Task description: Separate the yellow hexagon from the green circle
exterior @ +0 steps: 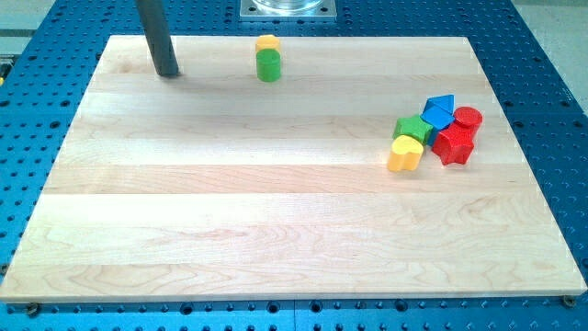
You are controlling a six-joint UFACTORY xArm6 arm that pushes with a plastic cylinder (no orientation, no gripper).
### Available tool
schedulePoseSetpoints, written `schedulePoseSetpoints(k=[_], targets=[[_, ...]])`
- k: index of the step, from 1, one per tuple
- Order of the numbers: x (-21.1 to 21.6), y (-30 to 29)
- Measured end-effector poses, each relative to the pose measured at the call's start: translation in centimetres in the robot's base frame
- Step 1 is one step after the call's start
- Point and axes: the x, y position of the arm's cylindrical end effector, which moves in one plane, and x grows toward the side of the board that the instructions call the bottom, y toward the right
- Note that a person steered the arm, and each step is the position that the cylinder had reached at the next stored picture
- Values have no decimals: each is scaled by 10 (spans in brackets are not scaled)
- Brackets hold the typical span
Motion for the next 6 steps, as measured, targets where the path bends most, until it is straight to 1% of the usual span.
schedulePoseSetpoints(k=[1, 2, 3, 4, 5, 6], targets=[[-19, -16], [-60, -9], [-65, 89], [-62, 125], [-10, 173], [8, 192]])
